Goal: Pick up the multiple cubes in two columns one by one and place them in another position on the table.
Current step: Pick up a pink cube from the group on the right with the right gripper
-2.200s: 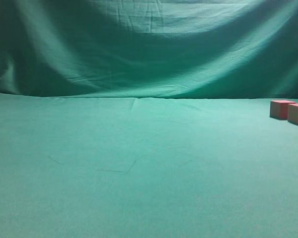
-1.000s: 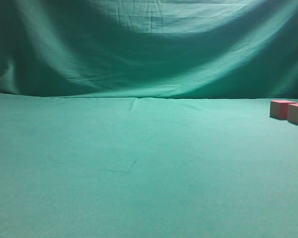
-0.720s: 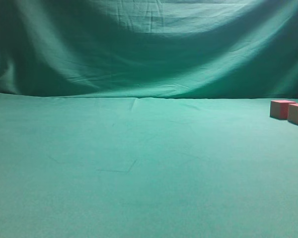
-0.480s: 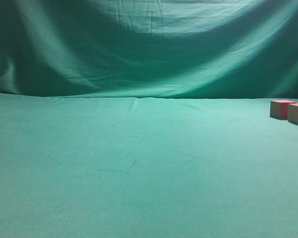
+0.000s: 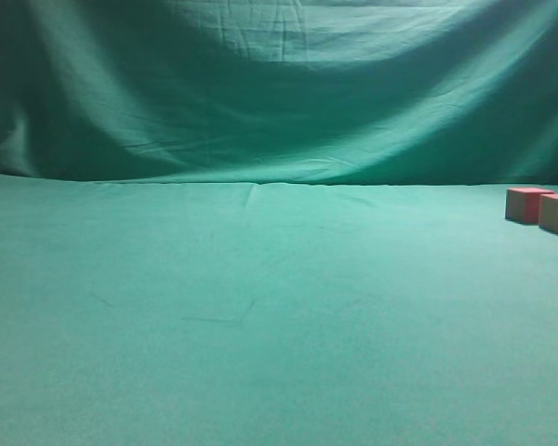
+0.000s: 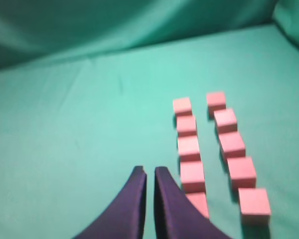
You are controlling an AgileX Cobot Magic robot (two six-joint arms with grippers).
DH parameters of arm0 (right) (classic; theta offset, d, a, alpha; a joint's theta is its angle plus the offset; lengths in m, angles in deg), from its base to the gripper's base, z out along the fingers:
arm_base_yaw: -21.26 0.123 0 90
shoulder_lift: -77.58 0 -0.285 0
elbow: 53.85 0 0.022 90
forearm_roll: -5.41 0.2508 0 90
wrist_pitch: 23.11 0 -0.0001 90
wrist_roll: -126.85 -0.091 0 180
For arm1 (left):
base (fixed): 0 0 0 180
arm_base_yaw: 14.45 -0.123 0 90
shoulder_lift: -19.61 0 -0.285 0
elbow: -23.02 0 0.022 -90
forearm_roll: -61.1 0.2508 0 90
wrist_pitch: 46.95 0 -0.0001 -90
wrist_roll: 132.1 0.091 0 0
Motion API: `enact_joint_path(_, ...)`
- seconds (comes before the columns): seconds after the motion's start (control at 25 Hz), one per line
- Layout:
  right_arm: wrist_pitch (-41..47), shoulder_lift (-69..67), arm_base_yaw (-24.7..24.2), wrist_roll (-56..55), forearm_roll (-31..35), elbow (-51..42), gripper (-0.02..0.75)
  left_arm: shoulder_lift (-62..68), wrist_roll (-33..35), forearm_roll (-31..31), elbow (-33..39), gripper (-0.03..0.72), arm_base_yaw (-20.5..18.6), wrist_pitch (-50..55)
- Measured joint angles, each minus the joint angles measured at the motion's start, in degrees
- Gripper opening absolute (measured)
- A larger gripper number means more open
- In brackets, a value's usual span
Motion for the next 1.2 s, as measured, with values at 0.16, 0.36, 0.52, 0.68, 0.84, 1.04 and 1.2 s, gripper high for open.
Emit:
enact_joint_path(0.16,9.4,-7.5,0.0,6.2,-0.8,6.2,0.050,0.0,0.0,0.0,0.0,0.000,0.0,0.0)
enact_joint_path(0.36,20.2,-18.8,0.0,6.5,-4.4,13.1,0.000,0.0,0.0,0.0,0.0,0.000,0.0,0.0)
enact_joint_path(0.52,24.5,-27.3,0.0,4.6,-6.7,16.4,0.000,0.0,0.0,0.0,0.0,0.000,0.0,0.0)
enact_joint_path(0.68,24.8,-33.8,0.4,2.7,-7.4,17.4,0.000,0.0,0.0,0.0,0.0,0.000,0.0,0.0)
enact_joint_path(0.84,24.5,-39.4,2.3,0.1,-9.4,17.6,0.000,0.0,0.0,0.0,0.0,0.000,0.0,0.0)
enact_joint_path(1.04,19.6,-45.6,4.0,-3.0,-12.3,17.6,0.000,0.0,0.0,0.0,0.0,0.000,0.0,0.0)
enact_joint_path(1.2,15.3,-49.5,4.0,-3.1,-13.6,17.6,0.000,0.0,0.0,0.0,0.0,0.000,0.0,0.0)
